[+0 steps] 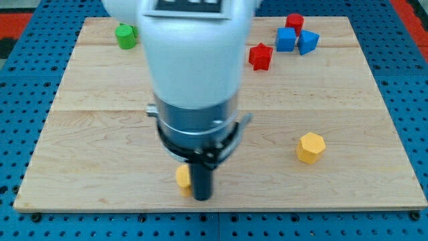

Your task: Slide the yellow heart up a bit

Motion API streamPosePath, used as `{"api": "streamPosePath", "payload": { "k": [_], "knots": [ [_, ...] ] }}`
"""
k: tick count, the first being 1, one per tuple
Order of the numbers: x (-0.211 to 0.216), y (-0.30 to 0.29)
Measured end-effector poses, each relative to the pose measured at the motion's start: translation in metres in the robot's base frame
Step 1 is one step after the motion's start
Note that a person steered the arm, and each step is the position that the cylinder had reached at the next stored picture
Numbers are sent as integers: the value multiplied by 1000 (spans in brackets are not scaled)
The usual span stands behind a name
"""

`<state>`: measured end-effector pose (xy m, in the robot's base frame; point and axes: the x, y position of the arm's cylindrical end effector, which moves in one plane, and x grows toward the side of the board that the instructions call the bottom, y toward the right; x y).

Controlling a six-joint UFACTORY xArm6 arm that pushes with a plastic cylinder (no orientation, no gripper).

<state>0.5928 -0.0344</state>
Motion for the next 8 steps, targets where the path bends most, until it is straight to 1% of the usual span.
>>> {"api": "streamPosePath", "payload": {
  "k": [1, 2, 5, 8],
  "knots": [
    [-3, -10],
    [-3, -7],
    [-3, 16],
    [-3, 25]
  ]
}}
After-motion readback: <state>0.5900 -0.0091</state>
